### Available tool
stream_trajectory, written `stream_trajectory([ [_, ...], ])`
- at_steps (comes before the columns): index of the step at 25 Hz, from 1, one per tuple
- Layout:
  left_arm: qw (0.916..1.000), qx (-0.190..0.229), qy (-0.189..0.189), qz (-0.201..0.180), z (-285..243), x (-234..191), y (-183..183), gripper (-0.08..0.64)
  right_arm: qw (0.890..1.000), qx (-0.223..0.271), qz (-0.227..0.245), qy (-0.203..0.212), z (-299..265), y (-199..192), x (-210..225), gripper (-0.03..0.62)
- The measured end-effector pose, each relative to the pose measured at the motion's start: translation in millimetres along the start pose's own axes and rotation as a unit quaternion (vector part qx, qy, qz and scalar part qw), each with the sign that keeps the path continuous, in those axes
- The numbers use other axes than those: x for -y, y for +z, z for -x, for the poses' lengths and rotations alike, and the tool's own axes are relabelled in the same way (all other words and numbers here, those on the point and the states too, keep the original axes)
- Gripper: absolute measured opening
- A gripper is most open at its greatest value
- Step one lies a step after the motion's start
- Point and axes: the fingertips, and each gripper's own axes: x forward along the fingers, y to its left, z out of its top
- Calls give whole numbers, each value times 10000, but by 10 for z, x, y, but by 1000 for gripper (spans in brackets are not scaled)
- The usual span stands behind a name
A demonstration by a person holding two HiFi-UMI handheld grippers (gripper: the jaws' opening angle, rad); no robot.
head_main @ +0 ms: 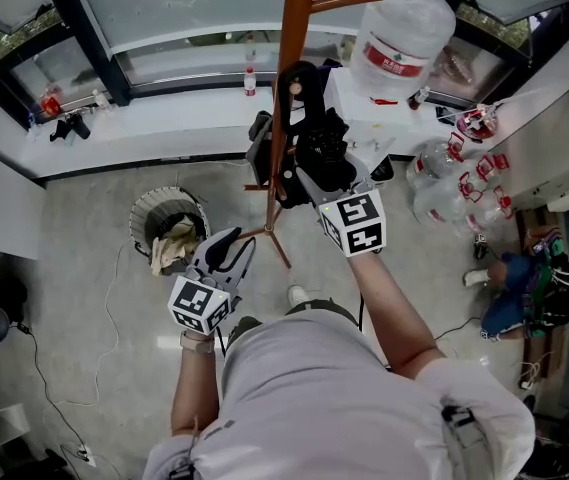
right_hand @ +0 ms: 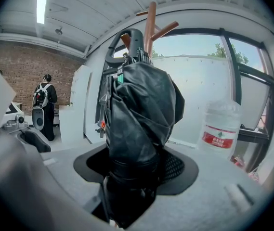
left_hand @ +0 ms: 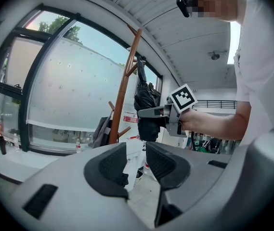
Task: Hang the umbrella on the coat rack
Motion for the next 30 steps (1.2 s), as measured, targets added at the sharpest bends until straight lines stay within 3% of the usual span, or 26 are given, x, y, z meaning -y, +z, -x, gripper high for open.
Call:
stream_trajectory([
  [11,9999,-1,70,91,29,0,-47,109,9989,-292,-22,-365,-44,-119,114,264],
  [30,9989,-130,319,307,135,-39,-264,109,9983,-66,-210,-540,-350,-211,133,265],
])
